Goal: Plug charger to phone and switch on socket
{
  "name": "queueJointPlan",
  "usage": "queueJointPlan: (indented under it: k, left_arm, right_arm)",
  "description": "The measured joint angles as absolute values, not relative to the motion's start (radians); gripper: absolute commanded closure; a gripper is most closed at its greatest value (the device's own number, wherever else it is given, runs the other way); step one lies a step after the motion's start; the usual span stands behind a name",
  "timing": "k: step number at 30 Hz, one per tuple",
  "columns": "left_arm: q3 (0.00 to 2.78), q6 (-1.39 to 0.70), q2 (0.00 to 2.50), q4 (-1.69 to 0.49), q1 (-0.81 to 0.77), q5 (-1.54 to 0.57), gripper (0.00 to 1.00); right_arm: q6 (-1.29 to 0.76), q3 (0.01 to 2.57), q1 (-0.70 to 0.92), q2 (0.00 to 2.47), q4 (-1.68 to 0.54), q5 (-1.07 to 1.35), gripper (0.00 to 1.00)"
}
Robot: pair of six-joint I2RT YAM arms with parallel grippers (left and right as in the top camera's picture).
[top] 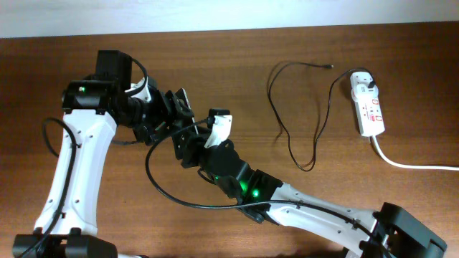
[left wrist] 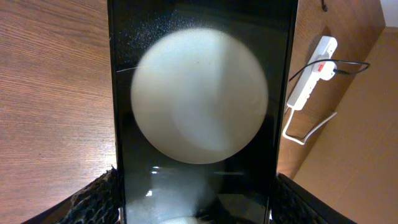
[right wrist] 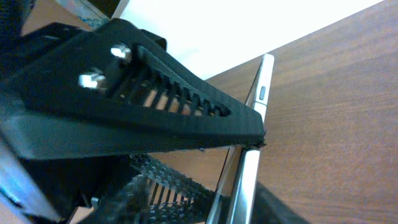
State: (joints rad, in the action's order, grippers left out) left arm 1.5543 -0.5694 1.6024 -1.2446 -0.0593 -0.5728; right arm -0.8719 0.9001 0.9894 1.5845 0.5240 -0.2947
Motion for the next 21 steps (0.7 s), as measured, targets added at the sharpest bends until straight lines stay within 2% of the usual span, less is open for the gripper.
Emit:
queueJointPlan:
  k: [2,5,12,14,16,17,21]
  left_arm:
    - [1.554,-0.569,1.602,-1.245,-0.059,-0.573,0.41]
    - [1.554,-0.569,1.602,-1.245,-0.059,-0.573,0.41]
    - [1.554,-0.569,1.602,-1.248,-0.057,-0.569,0.39]
    - [1.554,-0.569,1.602,-1.248,-0.056,-0.569,0.34]
    - [1.554,-0.569,1.602,-1.248,-0.054,-0.569,0.06]
    - [1.554,-0.573,1.602,-1.248,-0.054,-0.569,0.02]
    - [1.555,-0.576,1.602,-1.263,-0.055,-0.561,0.01]
  right_arm:
    - [-0.892,0.901,0.991,1.589,0.523,-0.295,0.59]
    - [-0.913,0.901,0.993,1.590,0.517,-0.299,0.73]
    - [-0.934,0.902,0.997,1.593,0.479,-0.299,0.83]
    - [-0.937,0.901,0.997,1.593,0.474,-0.300,0.84]
    - [-0.939,0.901,0.997,1.595,0.474,-0.302,0.85]
    - [-0.938,0.901,0.997,1.595,0.475,-0.302,0.85]
    - [-0.938,0.902,0.999,1.595,0.461,-0.295,0.85]
